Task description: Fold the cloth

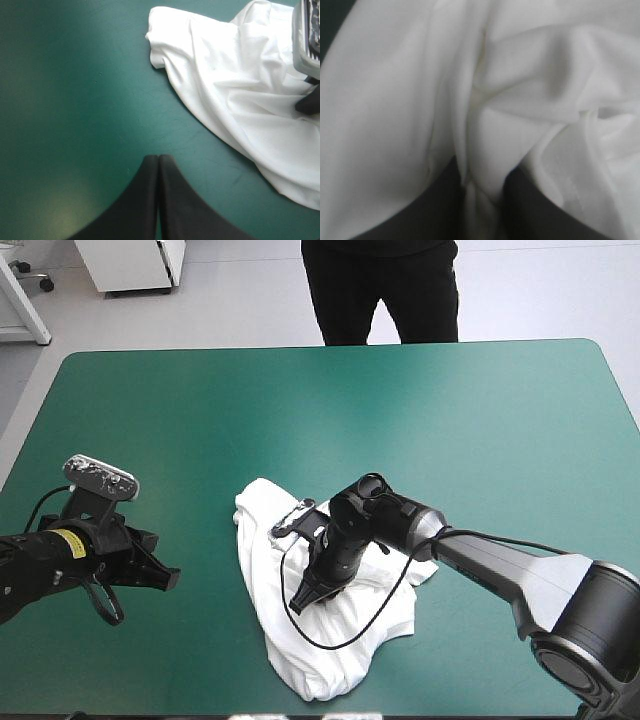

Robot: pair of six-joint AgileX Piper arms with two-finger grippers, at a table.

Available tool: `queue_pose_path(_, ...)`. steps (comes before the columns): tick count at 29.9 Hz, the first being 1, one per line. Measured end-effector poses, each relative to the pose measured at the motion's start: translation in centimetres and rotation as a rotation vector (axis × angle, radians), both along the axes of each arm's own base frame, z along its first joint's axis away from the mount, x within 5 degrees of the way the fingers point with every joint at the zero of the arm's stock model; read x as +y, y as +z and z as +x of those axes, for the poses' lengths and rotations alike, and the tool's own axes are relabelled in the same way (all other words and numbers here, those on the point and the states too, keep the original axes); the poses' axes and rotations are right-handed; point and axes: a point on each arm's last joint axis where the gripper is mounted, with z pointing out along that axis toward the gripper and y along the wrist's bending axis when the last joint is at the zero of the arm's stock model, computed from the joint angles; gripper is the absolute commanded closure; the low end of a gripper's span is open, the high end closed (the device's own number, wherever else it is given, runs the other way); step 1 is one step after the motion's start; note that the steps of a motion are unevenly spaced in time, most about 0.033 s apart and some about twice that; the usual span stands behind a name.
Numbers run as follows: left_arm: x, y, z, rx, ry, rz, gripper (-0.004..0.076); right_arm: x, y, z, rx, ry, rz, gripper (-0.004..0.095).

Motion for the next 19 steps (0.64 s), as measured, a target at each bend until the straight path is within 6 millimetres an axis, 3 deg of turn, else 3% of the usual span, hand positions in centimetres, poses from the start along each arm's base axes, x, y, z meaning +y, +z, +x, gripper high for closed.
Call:
queue_pose_path(2,0.0,0.0,0.0,0.003,0.008,-0.007,0.0733,-0.1,0.2,-0.1,0.016,-0.009,-0.018,0.0246)
queue_pose_path(3,0.0,0.0,0.0,0.004,0.012,-0.01,0.0733,-0.1,0.4,-0.1,0.024,-0.012,-0.023,0.0235)
queue_pose_path(7,0.0,0.0,0.0,0.009,0.024,-0.02,0.0733,0.2,2.5,0.3,0.021,-0.054,-0.02,0.0298)
queue_pose_path(10,0.1,0.0,0.0,0.007,0.032,-0.016,0.0732,0.3,5.3,0.9,-0.035,-0.091,0.032,0.0331)
queue_pose_path(13,0.0,0.1,0.1,-0.002,0.044,-0.029,0.0715,-1.0,8.5,1.5,-0.073,-0.146,0.066,0.0331)
queue_pose_path(17,-0.1,0.1,0.4,-0.002,0.083,-0.064,0.0575,-3.9,10.6,2.0,-0.1,-0.234,0.059,0.0331)
queue_pose_path(19,-0.3,-0.1,0.9,0.016,0.091,-0.063,0.045,-5.5,11.6,2.4,-0.116,-0.282,0.067,0.0331)
